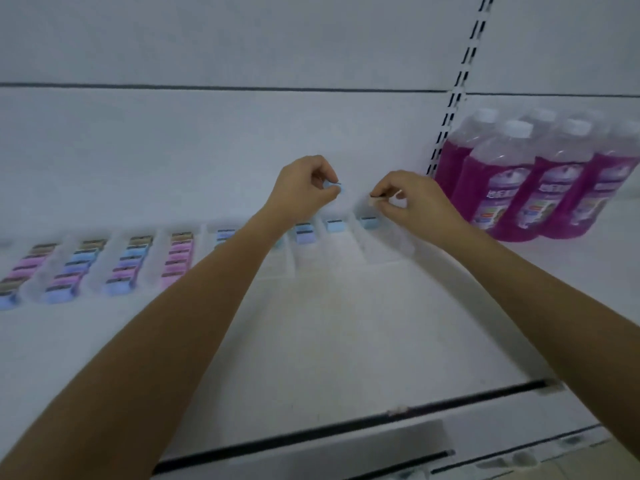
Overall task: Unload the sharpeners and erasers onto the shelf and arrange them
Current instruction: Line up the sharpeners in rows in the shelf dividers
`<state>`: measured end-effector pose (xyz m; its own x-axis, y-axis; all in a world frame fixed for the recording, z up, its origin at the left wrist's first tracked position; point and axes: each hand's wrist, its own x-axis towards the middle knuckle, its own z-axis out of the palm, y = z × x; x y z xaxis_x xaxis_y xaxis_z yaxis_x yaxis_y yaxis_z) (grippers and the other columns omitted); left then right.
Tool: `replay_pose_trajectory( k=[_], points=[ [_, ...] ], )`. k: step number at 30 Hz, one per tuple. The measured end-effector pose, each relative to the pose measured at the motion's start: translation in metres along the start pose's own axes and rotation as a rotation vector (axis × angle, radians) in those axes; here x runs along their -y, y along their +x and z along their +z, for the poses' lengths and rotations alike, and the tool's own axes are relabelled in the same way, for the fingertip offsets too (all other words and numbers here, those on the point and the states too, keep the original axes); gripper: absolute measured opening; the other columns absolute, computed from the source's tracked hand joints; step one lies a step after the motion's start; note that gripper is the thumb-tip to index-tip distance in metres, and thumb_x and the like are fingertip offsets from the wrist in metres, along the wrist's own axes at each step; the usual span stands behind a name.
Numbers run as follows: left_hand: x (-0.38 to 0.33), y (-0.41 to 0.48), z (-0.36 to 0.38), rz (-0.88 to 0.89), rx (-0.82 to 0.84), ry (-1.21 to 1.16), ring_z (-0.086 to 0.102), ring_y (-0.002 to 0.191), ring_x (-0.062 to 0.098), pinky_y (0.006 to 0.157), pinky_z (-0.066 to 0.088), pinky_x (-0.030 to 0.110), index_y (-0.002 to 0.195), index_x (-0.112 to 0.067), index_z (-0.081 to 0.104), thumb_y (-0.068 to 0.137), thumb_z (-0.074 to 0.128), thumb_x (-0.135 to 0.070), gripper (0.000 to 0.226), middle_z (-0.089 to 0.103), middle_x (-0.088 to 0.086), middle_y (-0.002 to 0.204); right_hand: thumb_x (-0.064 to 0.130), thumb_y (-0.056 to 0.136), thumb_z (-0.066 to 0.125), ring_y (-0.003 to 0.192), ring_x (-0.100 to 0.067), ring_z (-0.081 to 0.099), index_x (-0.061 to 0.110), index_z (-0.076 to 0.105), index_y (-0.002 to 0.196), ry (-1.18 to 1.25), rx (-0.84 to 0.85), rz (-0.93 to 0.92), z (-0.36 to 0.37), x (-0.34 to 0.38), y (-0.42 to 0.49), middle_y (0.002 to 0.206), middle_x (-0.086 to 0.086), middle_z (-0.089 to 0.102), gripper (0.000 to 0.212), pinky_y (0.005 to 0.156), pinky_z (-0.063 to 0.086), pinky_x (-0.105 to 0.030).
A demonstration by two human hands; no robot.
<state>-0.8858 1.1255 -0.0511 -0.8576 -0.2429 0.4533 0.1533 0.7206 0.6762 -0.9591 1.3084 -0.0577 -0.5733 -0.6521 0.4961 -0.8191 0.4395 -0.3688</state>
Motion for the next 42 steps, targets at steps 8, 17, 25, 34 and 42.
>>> replay_pose_trajectory(
  k=[8,17,25,34,42],
  points=[
    [-0.003,-0.014,0.021,-0.049,-0.04,0.172,0.055,0.065,-0.006,0.064,0.039,0.005,0.083,-0.011,0.062,0.08,0.066,-0.011,0.005,0.06,-0.005,0.078,0.005,0.082,0.063,0.083,-0.013,0.053,0.008,0.067,0.09,0.183,-0.022,-0.068,0.013,-0.028,0.012,0.088,-0.002,0.058,0.01,0.078,0.043,-0.022],
    [-0.008,-0.032,0.027,-0.059,0.144,0.535,0.041,0.089,0.01,0.072,0.03,0.023,0.091,-0.018,0.062,0.084,0.063,-0.026,0.01,0.047,-0.013,0.082,0.009,0.082,0.064,0.083,-0.012,0.048,0.007,0.065,0.087,0.115,0.143,-0.117,0.017,-0.038,0.002,0.09,-0.007,0.063,0.005,0.066,0.031,-0.015],
    [-0.012,-0.032,0.03,-0.034,0.21,0.708,0.045,0.105,0.017,0.076,0.033,0.026,0.098,-0.019,0.062,0.089,0.053,-0.027,0.014,0.061,-0.003,0.105,0.011,0.083,0.062,0.098,-0.023,0.052,0.01,0.071,0.09,-0.051,0.245,-0.138,0.018,-0.039,0.001,0.095,-0.005,0.068,0.011,0.086,0.042,-0.034],
    [-0.013,-0.036,0.028,0.003,0.206,0.765,0.046,0.107,0.017,0.075,0.034,0.026,0.107,-0.021,0.063,0.093,0.045,-0.025,0.024,0.062,-0.004,0.111,0.008,0.086,0.056,0.097,-0.023,0.053,0.008,0.071,0.098,-0.05,0.22,-0.138,0.011,-0.034,-0.005,0.098,-0.008,0.067,0.019,0.08,0.032,-0.02],
    [-0.014,-0.04,0.026,0.001,0.214,0.776,0.045,0.109,0.017,0.076,0.031,0.024,0.111,-0.021,0.063,0.094,0.043,-0.026,0.027,0.061,-0.004,0.113,0.005,0.084,0.052,0.097,-0.026,0.056,0.007,0.07,0.101,-0.097,0.245,-0.164,0.013,-0.033,-0.005,0.1,-0.009,0.068,0.025,0.086,0.035,-0.026]
  ],
)
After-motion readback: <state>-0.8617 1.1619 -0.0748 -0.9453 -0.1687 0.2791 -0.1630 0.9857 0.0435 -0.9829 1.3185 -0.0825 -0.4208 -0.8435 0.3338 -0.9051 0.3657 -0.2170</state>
